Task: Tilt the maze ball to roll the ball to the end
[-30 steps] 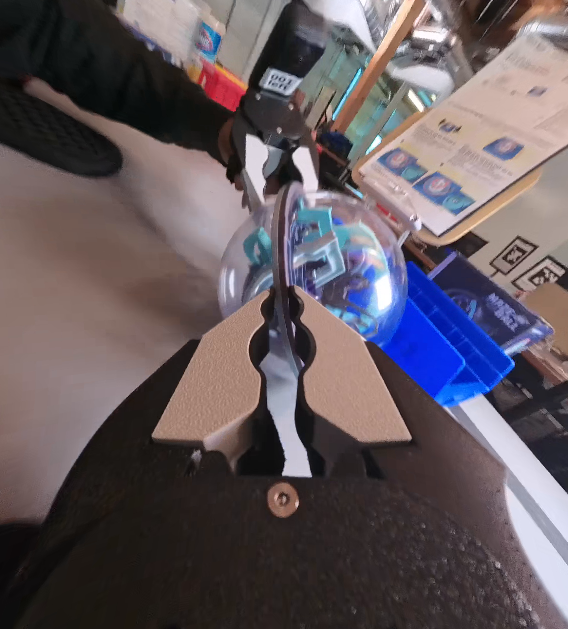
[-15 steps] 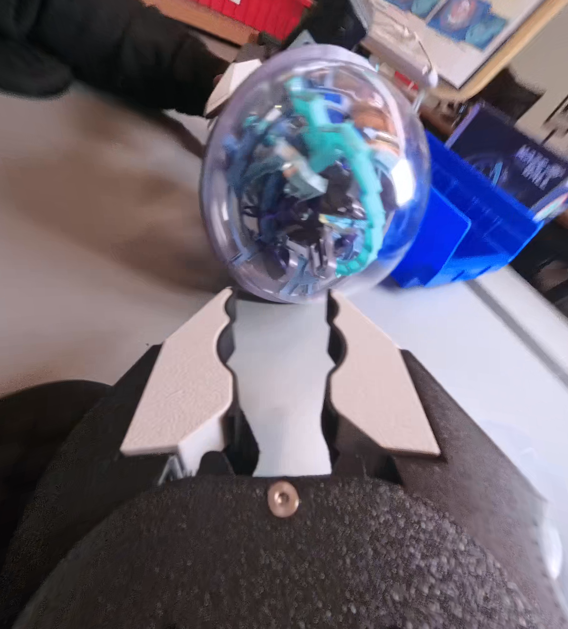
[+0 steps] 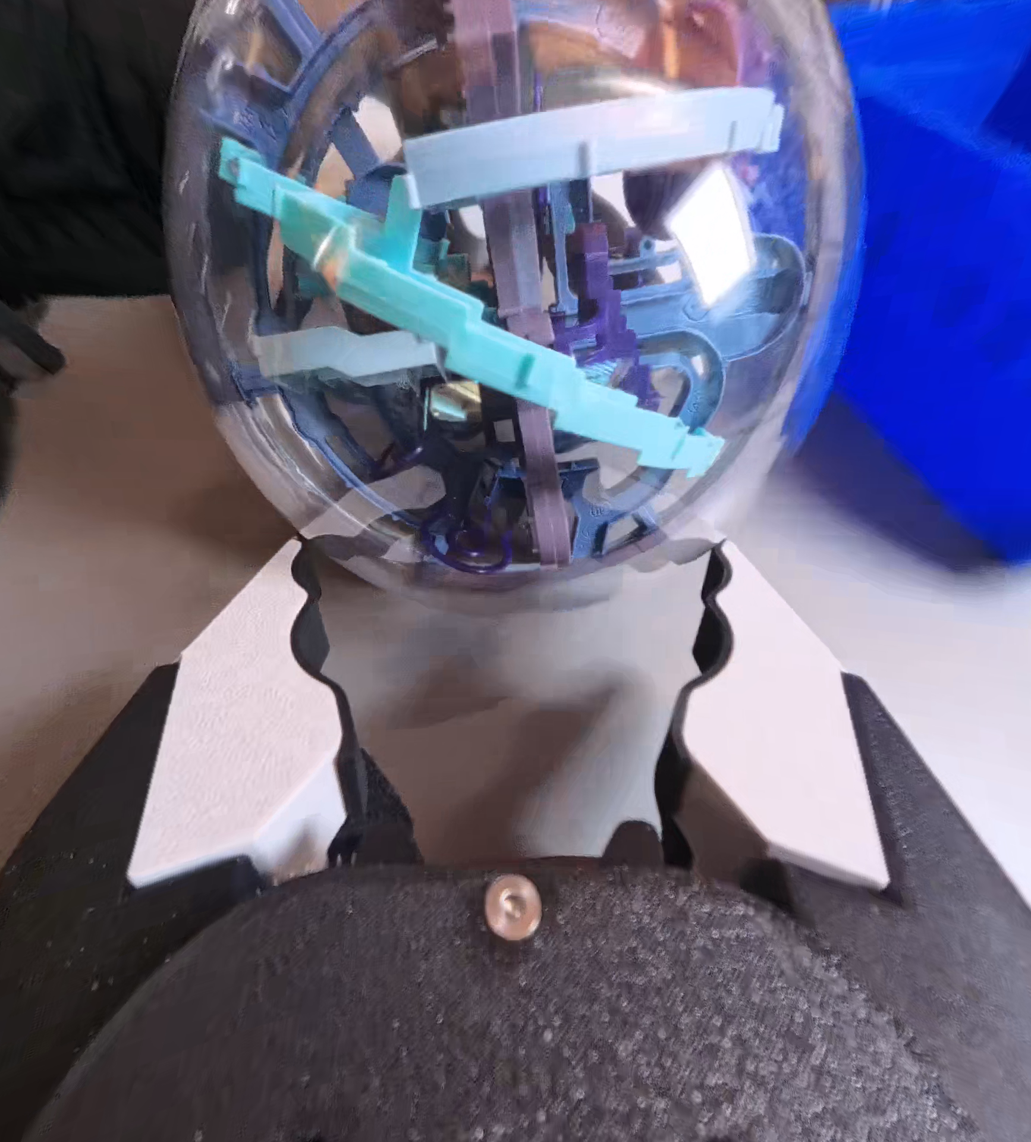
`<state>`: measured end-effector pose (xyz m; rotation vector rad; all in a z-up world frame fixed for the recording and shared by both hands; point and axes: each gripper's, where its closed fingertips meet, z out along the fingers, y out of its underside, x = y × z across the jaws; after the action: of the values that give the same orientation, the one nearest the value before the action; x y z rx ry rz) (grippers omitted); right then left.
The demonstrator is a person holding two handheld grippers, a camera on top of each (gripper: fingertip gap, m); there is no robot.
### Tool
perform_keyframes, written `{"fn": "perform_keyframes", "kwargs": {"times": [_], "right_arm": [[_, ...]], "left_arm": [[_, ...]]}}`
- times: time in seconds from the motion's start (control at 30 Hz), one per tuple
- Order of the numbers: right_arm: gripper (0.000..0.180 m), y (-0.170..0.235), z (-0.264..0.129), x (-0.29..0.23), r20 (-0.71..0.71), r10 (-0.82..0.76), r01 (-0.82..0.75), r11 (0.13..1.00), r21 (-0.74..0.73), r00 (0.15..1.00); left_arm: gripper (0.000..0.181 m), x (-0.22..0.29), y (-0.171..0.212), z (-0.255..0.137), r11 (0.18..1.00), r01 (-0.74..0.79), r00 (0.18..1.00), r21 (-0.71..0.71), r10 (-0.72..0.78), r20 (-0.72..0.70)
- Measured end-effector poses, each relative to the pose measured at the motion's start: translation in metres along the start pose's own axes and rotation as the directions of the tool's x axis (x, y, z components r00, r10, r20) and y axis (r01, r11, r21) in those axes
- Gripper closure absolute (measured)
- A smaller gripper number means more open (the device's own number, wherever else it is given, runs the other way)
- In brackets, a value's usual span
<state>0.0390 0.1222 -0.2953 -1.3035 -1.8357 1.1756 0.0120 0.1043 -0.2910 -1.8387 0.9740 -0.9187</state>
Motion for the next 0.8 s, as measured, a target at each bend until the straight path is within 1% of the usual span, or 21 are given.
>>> {"fn": "perform_keyframes", "kwargs": {"times": [0.07, 0.1, 0.13, 0.17, 0.2, 0.23, 0.27, 0.3, 0.33, 0.37, 0.43, 0.5, 0.57, 0.63, 0.7, 0.8], "right_arm": [[0.057, -0.024, 0.006, 0.004, -0.03, -0.147, 0.148, 0.988, 0.033, 0.989], [0.056, -0.044, 0.008, 0.008, -0.058, -0.239, 0.241, 0.97, 0.043, 0.969], [0.055, -0.072, 0.006, 0.011, -0.103, -0.362, 0.367, 0.929, 0.044, 0.927], [0.054, -0.103, 0.002, 0.014, -0.157, -0.49, 0.5, 0.866, 0.028, 0.857], [0.055, -0.137, -0.004, 0.015, -0.214, -0.606, 0.619, 0.785, -0.006, 0.766], [0.058, -0.169, -0.012, 0.015, -0.27, -0.703, 0.719, 0.693, -0.055, 0.658], [0.061, -0.195, -0.02, 0.014, -0.309, -0.774, 0.788, 0.606, -0.107, 0.553], [0.062, -0.212, -0.026, 0.014, -0.322, -0.809, 0.823, 0.552, -0.132, 0.491], [0.061, -0.218, -0.03, 0.015, -0.316, -0.816, 0.829, 0.543, -0.134, 0.484], [0.062, -0.213, -0.031, 0.018, -0.304, -0.806, 0.816, 0.563, -0.131, 0.507], [0.065, -0.185, -0.027, 0.019, -0.285, -0.779, 0.785, 0.608, -0.121, 0.559], [0.065, -0.148, -0.017, 0.016, -0.252, -0.764, 0.757, 0.637, -0.146, 0.594], [0.064, -0.124, -0.007, 0.012, -0.224, -0.746, 0.731, 0.663, -0.161, 0.627], [0.064, -0.121, -0.006, 0.008, -0.217, -0.732, 0.72, 0.679, -0.146, 0.646], [0.065, -0.118, -0.004, 0.005, -0.205, -0.73, 0.714, 0.682, -0.155, 0.652], [0.064, -0.104, 0.006, 0.003, -0.169, -0.728, 0.707, 0.685, -0.174, 0.664]], "left_arm": [[0.023, -0.001, -0.008, -0.016, 0.99, -0.137, 0.987, 0.02, 0.134, 0.089], [0.023, -0.001, -0.019, -0.028, 0.978, -0.206, 0.969, 0.027, 0.2, 0.142], [0.023, 0.0, -0.039, -0.046, 0.947, -0.317, 0.928, 0.04, 0.302, 0.219], [0.023, 0.007, -0.068, -0.066, 0.891, -0.453, 0.855, 0.038, 0.422, 0.302], [0.023, 0.022, -0.102, -0.087, 0.81, -0.587, 0.753, 0.011, 0.54, 0.377], [0.023, 0.042, -0.137, -0.104, 0.704, -0.708, 0.621, -0.045, 0.653, 0.434], [0.023, 0.065, -0.166, -0.114, 0.585, -0.802, 0.477, -0.122, 0.749, 0.46], [0.023, 0.085, -0.188, -0.118, 0.476, -0.862, 0.354, -0.173, 0.811, 0.466], [0.023, 0.094, -0.2, -0.118, 0.426, -0.888, 0.303, -0.175, 0.827, 0.473], [0.023, 0.089, -0.202, -0.118, 0.448, -0.877, 0.323, -0.173, 0.817, 0.478], [0.023, 0.065, -0.178, -0.114, 0.52, -0.834, 0.387, -0.185, 0.79, 0.476], [0.023, 0.056, -0.145, -0.097, 0.529, -0.827, 0.4, -0.191, 0.792, 0.46], [0.023, 0.058, -0.124, -0.082, 0.528, -0.828, 0.415, -0.189, 0.803, 0.427], [0.023, 0.059, -0.117, -0.08, 0.548, -0.816, 0.438, -0.182, 0.793, 0.424], [0.024, 0.052, -0.109, -0.084, 0.564, -0.794, 0.438, -0.228, 0.791, 0.428], [0.024, 0.042, -0.087, -0.086, 0.559, -0.768, 0.416, -0.313, 0.807, 0.419]]}}
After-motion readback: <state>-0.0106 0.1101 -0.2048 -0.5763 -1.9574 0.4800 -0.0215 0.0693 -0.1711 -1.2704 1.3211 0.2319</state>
